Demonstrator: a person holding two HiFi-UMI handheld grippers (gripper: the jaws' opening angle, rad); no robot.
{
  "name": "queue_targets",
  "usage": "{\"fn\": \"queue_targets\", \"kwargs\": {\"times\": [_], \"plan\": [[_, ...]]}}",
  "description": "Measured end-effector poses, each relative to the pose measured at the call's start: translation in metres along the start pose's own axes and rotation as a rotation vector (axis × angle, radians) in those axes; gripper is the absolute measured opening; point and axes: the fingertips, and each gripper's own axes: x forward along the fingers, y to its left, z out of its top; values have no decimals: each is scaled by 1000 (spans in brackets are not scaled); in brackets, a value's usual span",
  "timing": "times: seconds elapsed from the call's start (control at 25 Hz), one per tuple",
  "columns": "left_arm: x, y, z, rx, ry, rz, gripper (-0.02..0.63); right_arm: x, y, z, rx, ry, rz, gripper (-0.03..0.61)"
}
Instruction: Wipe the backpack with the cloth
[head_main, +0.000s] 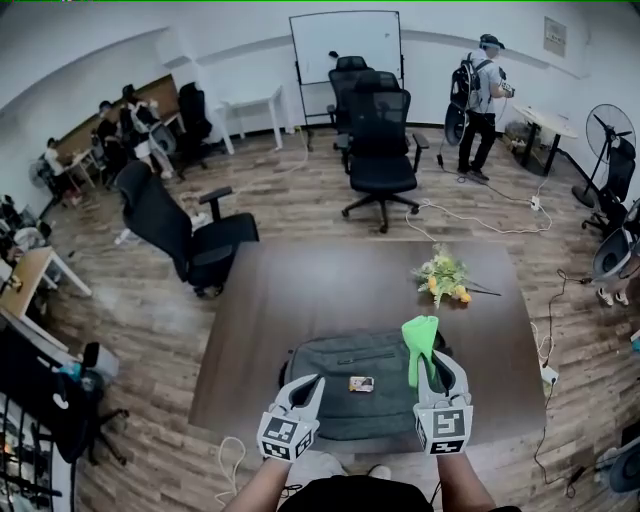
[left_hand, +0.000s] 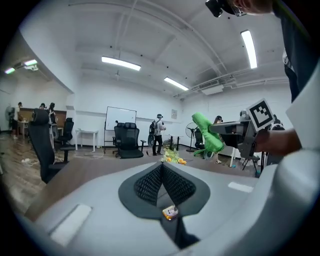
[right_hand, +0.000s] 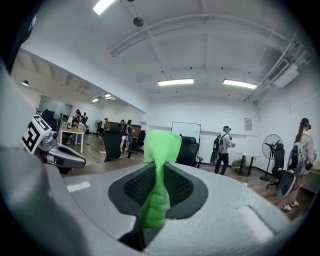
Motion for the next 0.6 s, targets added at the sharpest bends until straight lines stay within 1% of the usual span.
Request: {"fn": "queue_targets", "kwargs": {"times": [0.16, 0.24, 0.32, 0.44, 0.6], "plan": [[0, 0, 33, 83, -56, 7, 18, 0, 5, 27, -23, -64, 11, 52], [0, -3, 41, 132, -70, 12, 18, 0, 7, 32, -34, -77, 14, 51], [-1, -9, 47, 163, -80, 9, 18, 1, 7, 33, -31, -81, 15, 51], [-1, -12, 51, 171, -100, -1, 18, 2, 9, 34, -25, -81, 20, 51], [-2, -13, 57, 159, -101, -3, 18, 4, 13, 33, -23, -80, 30, 51]]}}
